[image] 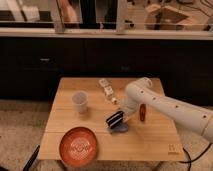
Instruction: Place the eraser on the white sponge
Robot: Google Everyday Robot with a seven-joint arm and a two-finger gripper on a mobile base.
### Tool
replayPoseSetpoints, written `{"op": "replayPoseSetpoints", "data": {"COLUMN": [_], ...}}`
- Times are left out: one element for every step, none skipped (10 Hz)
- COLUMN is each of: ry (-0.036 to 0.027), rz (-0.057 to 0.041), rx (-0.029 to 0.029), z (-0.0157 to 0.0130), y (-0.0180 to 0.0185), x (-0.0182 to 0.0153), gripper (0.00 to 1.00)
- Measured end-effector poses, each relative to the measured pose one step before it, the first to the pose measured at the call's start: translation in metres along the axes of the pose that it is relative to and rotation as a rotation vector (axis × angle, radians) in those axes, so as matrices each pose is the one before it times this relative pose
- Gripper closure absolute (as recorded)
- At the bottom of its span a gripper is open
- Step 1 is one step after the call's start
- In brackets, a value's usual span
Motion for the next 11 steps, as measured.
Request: {"op": "replayPoseSetpoints", "data": {"ry": [-0.00103,-0.00034,-0.00067,-0.00094,-0.00093,-0.00061,-0.00121,-0.00061,-0.00091,-0.00091,-0.00148], "rz": [0.00634,0.00530,0.00459,0.00453,0.00328,0.00161,0.00379,0.00351,0.00458,0.00662,0.00398], "rx": [0.00096,-0.00123,-0.00127,-0.00096,-0.00118,-0.00029,0.00092,0.00022,-0.00035,-0.00072,-0.00166], "z": [-0.00028,0.00080,0.00056,0.00062,0.00068,0.00051,0.00010,-0.00021,-0.00014,0.00003,0.00058], "y": [-0.00040,0.00098,0.00181,0.00090,0.00044,-0.00085,0.00012,0.00071,0.00112,0.00144,0.00050], "x": [0.00048,0.00061,-0.00038,-0.00092,-0.00130,-0.00145,-0.00039,0.00061,0.00052,0.00055,-0.00075], "gripper": [0.68,0.63,0.61,0.61,0.61,0.66,0.68,0.65,0.57,0.47,0.45]}}
